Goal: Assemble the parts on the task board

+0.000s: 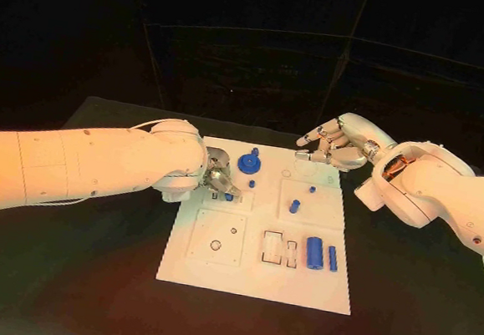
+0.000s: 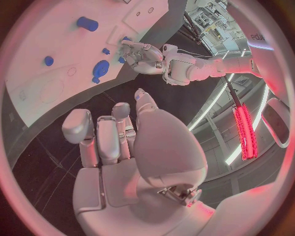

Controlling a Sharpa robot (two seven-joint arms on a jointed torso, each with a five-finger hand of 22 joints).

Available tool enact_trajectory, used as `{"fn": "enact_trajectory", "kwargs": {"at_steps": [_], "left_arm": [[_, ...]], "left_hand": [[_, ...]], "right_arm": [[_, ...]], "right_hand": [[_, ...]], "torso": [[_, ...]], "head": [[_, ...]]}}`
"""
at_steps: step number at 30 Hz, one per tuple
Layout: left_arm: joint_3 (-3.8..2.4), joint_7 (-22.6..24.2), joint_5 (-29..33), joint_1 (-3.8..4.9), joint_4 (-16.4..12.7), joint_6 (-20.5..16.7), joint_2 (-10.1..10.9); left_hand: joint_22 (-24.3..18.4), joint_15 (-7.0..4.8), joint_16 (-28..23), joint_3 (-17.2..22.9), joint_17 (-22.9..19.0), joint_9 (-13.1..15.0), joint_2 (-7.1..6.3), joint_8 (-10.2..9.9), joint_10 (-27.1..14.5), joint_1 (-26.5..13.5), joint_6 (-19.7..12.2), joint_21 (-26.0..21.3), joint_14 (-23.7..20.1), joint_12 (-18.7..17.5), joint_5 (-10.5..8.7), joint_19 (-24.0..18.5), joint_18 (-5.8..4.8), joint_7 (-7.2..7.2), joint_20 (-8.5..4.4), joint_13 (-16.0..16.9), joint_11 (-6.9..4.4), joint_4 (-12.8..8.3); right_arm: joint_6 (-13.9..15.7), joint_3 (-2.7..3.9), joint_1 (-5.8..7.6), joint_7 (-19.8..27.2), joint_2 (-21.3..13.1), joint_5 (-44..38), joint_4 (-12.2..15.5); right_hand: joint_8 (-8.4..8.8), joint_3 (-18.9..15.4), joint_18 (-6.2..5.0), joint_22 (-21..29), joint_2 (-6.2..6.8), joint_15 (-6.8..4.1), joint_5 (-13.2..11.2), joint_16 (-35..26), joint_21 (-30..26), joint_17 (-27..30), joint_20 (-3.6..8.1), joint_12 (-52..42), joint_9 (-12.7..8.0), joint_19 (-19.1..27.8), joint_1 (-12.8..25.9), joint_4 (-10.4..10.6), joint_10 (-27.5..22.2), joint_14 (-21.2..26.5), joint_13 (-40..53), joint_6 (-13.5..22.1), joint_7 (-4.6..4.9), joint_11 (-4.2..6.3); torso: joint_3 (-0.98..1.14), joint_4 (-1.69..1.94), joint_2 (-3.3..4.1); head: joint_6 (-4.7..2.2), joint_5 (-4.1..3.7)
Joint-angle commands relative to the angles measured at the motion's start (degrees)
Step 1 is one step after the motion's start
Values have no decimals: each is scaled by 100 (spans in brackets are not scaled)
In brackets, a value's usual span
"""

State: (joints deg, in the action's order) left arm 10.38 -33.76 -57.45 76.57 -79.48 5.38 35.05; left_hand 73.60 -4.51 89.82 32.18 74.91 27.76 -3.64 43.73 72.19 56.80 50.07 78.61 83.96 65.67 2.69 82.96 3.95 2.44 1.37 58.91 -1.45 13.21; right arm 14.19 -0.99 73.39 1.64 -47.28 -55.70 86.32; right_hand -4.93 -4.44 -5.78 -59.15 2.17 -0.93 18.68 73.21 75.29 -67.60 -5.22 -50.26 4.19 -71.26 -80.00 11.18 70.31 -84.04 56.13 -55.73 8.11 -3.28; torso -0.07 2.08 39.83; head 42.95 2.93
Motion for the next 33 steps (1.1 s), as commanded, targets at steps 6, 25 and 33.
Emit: {"fn": "enact_trajectory", "kwargs": {"at_steps": [6,25,33], "left_arm": [[-4,-7,33,8,8,25,-12],[-5,-18,32,7,3,-177,15],[-11,-12,30,9,-63,-267,93]], "left_hand": [[17,-42,18,-15,1509,-7,-58,-8,65,-61,65,38,604,47,15,40,-39,-8,5,20,-8,22],[122,-73,18,-1030,1509,-27,-356,25,158,-668,188,89,604,140,14,82,-57,-50,-27,118,-43,335],[111,-78,18,-1211,1509,-32,-323,28,148,-696,187,76,604,123,13,77,-54,-54,-33,99,-48,340]], "right_arm": [[-57,4,11,-1,-3,-32,16],[-53,4,11,3,5,-33,-2],[-52,4,11,6,2,-33,-8]], "right_hand": [[-24,-33,-55,18,-56,-18,35,-40,-28,9,-4,24,-3,39,-6,-3,-37,-102,-9,10,11,13],[-24,-57,-58,34,-49,-16,40,-53,-39,21,-5,37,-3,46,16,14,-47,-99,-22,14,12,11],[-25,-74,-61,52,-47,-15,36,-62,-51,28,-6,56,-3,54,32,27,-59,-98,-41,16,13,10]], "torso": [[-4,6,0],[-2,2,0],[-6,4,-2]], "head": [[3,-14],[8,-19],[-10,-28]]}}
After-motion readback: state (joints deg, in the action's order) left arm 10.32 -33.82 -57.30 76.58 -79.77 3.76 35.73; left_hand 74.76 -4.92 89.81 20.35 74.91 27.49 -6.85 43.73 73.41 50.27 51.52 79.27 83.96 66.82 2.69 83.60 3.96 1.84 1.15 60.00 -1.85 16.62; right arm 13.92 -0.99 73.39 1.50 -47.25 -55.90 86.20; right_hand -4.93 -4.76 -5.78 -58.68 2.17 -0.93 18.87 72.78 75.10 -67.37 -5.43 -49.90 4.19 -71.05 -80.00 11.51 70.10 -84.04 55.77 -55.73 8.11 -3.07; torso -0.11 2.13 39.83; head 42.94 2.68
